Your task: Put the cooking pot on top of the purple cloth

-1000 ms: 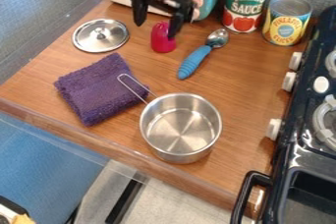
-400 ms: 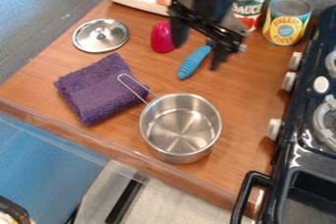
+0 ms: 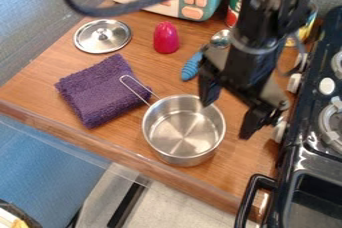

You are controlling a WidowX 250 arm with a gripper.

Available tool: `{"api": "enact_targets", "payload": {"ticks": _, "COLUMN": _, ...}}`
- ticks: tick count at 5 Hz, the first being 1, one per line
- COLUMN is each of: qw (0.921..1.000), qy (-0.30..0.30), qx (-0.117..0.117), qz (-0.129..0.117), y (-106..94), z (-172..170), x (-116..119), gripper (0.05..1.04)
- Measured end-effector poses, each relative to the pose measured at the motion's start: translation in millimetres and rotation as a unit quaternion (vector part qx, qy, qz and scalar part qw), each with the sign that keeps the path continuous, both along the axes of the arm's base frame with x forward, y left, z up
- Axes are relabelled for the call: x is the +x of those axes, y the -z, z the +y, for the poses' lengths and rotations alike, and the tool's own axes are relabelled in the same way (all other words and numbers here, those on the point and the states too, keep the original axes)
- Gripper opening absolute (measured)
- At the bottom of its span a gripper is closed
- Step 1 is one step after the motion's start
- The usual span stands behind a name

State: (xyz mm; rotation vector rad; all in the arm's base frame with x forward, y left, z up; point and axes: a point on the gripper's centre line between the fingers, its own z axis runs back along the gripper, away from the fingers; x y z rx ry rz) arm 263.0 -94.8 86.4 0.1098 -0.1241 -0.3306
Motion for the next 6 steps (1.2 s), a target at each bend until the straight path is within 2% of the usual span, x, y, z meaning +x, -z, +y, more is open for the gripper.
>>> {"api": "enact_targets", "payload": {"ticks": 1, "qw": 0.9999, "qy": -0.007, "qx": 0.003, "qz": 0.012, "y": 17.6, "z": 1.4, "x": -6.4, "gripper": 1.001}}
{"api": "enact_targets", "payload": {"ticks": 3, "qw": 0.9991, "qy": -0.016, "qx": 0.026, "qz": 0.03, "y": 46.9, "z": 5.2, "x": -3.2, "gripper": 0.967}}
{"api": "enact_targets", "payload": {"ticks": 5, "qw": 0.9992, "qy": -0.008, "qx": 0.023, "qz": 0.03, "y": 50.8, "z": 4.9, "x": -5.0, "gripper": 0.381}}
{"api": "enact_targets", "payload": {"ticks": 6, "qw": 0.9991, "qy": -0.005, "qx": 0.021, "qz": 0.037, "y": 52.1, "z": 4.8, "x": -8.1, "gripper": 0.161}}
